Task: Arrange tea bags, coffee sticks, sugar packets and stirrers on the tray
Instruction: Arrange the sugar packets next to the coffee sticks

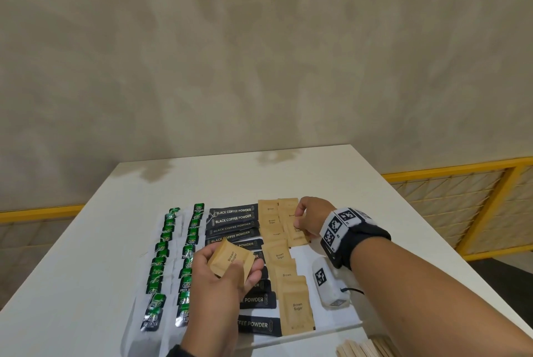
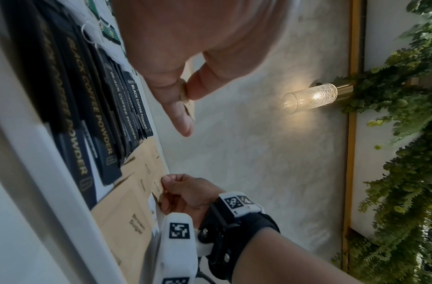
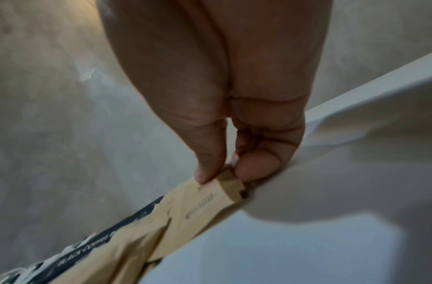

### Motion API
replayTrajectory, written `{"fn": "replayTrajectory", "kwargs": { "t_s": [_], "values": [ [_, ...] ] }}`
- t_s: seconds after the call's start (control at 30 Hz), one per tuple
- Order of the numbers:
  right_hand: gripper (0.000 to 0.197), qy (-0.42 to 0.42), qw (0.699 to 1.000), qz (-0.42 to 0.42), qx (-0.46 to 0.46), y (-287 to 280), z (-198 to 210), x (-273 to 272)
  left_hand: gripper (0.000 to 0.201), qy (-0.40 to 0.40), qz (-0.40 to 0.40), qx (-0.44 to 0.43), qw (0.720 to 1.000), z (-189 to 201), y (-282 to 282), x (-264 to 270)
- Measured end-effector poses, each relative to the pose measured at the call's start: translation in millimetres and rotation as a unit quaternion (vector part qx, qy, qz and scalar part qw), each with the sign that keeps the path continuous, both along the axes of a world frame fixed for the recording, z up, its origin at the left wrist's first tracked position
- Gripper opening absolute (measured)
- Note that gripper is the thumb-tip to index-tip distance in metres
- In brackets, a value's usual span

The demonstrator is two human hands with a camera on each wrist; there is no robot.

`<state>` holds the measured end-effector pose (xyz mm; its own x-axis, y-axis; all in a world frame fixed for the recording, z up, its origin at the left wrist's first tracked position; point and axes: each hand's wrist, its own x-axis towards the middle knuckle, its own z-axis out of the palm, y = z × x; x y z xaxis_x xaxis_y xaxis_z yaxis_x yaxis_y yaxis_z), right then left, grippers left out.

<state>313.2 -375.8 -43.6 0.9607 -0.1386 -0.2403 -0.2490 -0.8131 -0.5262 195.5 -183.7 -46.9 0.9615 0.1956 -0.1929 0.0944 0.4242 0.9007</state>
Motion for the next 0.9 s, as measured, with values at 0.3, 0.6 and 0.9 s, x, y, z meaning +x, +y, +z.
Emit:
{"fn": "replayTrajectory", "kwargs": {
  "t_s": [0.3,0.6,0.9],
  "values": [
    [0.019,-0.003,1.0,0.001,-0.014,-1.6,1.9,-4.1,0.037,0.006,-0.018,0.022,1.0,-2.2,0.6,0.0],
    [0.012,0.083,0.967,0.118,0.209,5.9,42.0,-40.0,0.028,-0.015,-0.044,0.096,0.994,-1.3,-3.4,-5.4],
    [0.01,0.137,0.914,0.223,0.309,15.3,54.4,-74.7,0.024,-0.022,-0.059,0.149,0.987,8.7,-8.1,-15.0]
  ]
}}
